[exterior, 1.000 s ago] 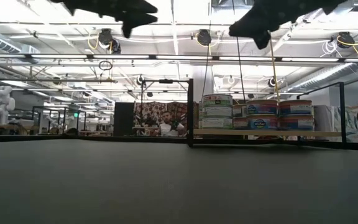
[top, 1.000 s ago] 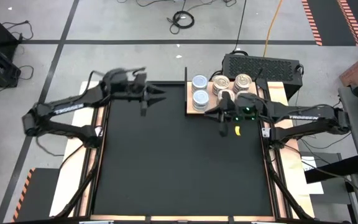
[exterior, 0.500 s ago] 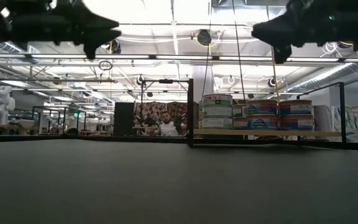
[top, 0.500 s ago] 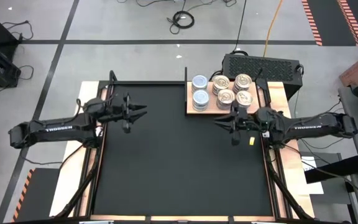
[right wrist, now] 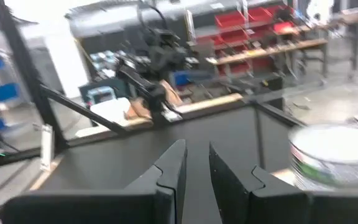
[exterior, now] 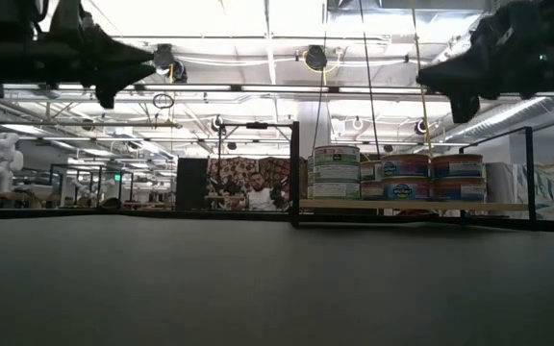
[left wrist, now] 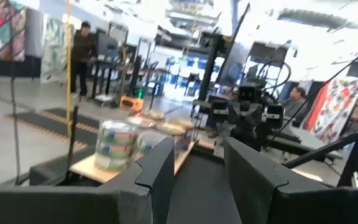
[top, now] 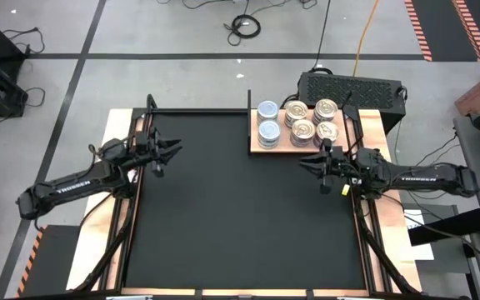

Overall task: Stack canned seafood by type on shelf
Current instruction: Return to Home Position

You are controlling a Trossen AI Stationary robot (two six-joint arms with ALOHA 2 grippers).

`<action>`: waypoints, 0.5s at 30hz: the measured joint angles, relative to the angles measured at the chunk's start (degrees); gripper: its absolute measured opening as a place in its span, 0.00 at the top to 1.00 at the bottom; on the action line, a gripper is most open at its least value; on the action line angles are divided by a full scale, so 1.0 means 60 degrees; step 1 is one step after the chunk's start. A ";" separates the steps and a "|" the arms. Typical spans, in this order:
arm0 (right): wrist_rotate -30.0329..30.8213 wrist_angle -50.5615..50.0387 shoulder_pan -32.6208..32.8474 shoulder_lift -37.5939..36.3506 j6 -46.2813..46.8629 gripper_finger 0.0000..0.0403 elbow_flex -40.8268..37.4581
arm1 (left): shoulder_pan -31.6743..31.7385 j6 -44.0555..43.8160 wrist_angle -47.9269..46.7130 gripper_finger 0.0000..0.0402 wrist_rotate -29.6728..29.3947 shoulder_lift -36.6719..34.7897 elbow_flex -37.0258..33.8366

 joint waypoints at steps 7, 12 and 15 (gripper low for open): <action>0.0011 -0.1386 -0.0924 -0.0684 0.0211 0.84 -0.0104 | 0.0189 -0.0061 -0.1276 0.65 -0.0001 -0.0490 -0.0019; 0.0008 -0.1595 -0.1248 -0.0747 -0.0011 0.84 -0.0181 | 0.0141 -0.0029 -0.1382 0.65 -0.0001 -0.0490 -0.0019; 0.0015 -0.0788 -0.1308 -0.0747 -0.0020 0.84 -0.0682 | 0.0141 -0.0050 -0.1386 0.65 -0.0001 -0.0490 -0.0019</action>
